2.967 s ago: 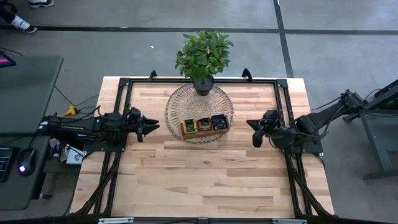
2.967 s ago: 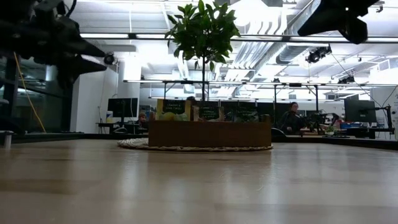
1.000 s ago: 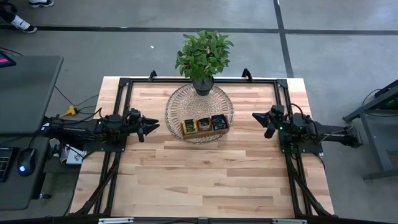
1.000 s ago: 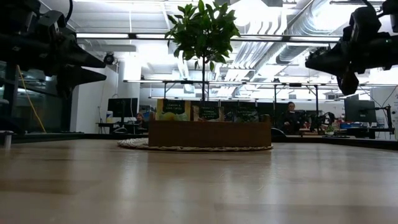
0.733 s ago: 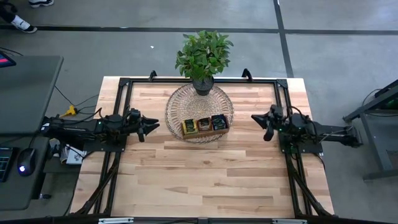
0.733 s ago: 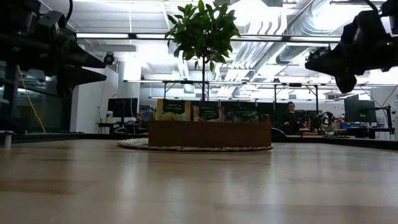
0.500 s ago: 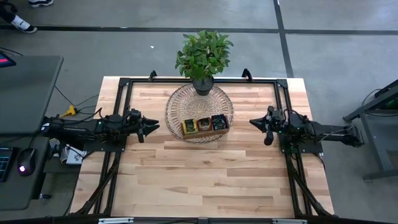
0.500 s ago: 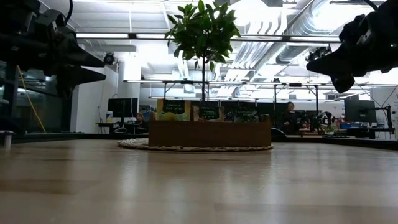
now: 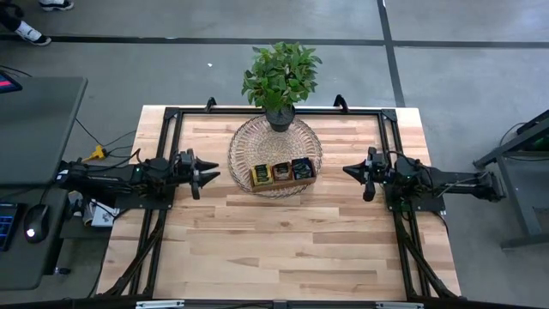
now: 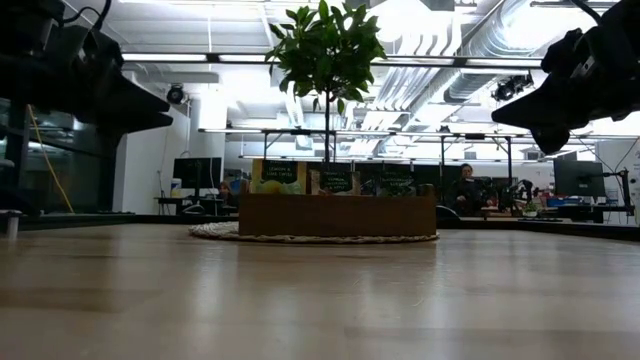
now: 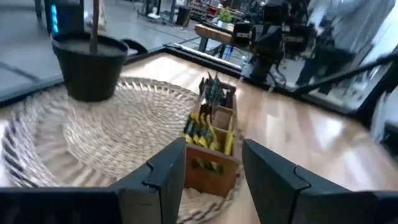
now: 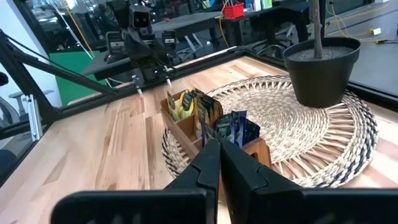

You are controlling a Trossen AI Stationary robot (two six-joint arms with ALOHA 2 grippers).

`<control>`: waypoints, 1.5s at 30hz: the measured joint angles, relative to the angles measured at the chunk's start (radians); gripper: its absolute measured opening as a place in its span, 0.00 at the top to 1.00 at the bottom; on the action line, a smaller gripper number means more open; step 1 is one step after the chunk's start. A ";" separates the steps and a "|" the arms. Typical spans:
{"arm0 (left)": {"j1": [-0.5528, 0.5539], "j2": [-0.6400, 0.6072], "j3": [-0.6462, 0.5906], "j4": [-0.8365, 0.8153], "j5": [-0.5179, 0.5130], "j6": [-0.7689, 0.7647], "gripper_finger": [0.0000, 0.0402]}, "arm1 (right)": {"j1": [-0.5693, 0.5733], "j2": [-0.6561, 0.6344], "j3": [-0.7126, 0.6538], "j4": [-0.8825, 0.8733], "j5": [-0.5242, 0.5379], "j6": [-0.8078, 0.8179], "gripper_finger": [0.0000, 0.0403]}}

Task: Pick & Place Tea
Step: Return To Home Position

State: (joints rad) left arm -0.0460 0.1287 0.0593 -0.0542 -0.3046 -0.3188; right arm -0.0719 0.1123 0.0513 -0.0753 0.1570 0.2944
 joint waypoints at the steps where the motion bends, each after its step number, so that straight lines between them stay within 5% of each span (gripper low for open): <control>1: 0.000 0.000 0.000 0.001 -0.001 0.040 0.61 | 0.000 0.000 0.000 0.000 0.000 0.001 0.97; 11: -0.001 0.000 0.002 -0.025 0.093 0.205 0.61 | 0.000 0.000 0.000 0.000 0.000 -0.006 0.97; 45: 0.000 0.000 0.003 -0.049 0.095 0.209 0.61 | 0.000 0.000 -0.002 -0.001 0.000 -0.006 0.97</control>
State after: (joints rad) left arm -0.0463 0.1287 0.0624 -0.1036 -0.2100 -0.1101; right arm -0.0715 0.1123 0.0498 -0.0761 0.1574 0.2882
